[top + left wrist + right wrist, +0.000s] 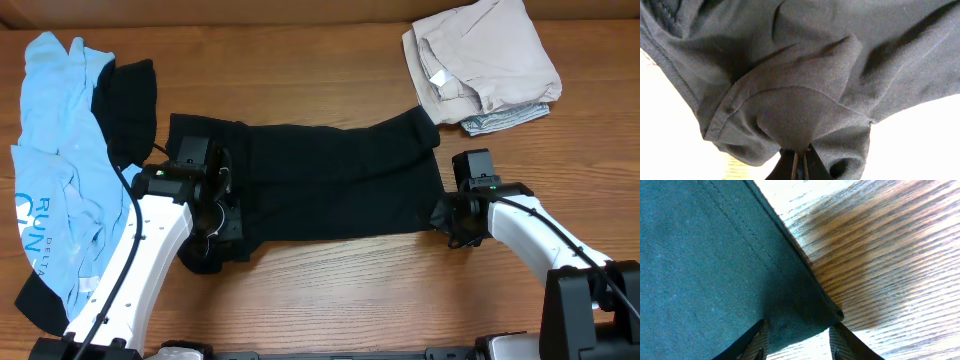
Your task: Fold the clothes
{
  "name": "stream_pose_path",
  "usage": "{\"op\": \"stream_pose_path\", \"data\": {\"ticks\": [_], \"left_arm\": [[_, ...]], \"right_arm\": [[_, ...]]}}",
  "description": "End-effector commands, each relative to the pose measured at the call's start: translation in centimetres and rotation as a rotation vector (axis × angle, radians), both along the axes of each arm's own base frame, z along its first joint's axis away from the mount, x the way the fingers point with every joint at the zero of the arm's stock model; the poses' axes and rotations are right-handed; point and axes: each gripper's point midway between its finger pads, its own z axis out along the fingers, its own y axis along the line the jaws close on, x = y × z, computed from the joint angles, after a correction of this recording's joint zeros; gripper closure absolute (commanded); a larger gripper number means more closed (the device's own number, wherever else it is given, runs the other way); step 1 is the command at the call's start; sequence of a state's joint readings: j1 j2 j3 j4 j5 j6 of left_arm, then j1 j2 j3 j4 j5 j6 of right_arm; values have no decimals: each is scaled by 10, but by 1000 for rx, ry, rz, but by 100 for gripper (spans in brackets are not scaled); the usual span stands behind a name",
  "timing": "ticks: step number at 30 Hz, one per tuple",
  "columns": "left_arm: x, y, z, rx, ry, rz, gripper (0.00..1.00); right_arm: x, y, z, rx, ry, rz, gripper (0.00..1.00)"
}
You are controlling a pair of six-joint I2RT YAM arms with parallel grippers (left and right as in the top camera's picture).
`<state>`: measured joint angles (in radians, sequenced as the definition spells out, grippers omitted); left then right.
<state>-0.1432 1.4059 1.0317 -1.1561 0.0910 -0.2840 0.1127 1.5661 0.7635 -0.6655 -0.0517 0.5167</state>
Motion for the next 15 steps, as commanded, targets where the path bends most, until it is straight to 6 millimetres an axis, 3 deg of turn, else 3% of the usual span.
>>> {"op": "stream_pose_path", "data": {"ticks": [1, 3, 4, 7, 11, 15], "left_arm": [[5, -1, 4, -10, -12, -14, 96], [5, -1, 4, -11, -12, -14, 96], [4, 0, 5, -7, -8, -15, 96], [-1, 9, 19, 44, 15, -13, 96], [-7, 13, 49, 64, 39, -14, 96], [-14, 13, 58, 68, 66, -20, 96]], "right_arm": [[-6, -4, -7, -17, 16, -17, 64], [-6, -4, -7, -15, 16, -16, 89], [-6, -2, -5, -6, 24, -14, 96], [-13, 0, 7, 7, 66, -12, 96], [-30, -4, 48, -7, 131, 19, 96], [-46, -5, 81, -9, 162, 54, 96]]}}
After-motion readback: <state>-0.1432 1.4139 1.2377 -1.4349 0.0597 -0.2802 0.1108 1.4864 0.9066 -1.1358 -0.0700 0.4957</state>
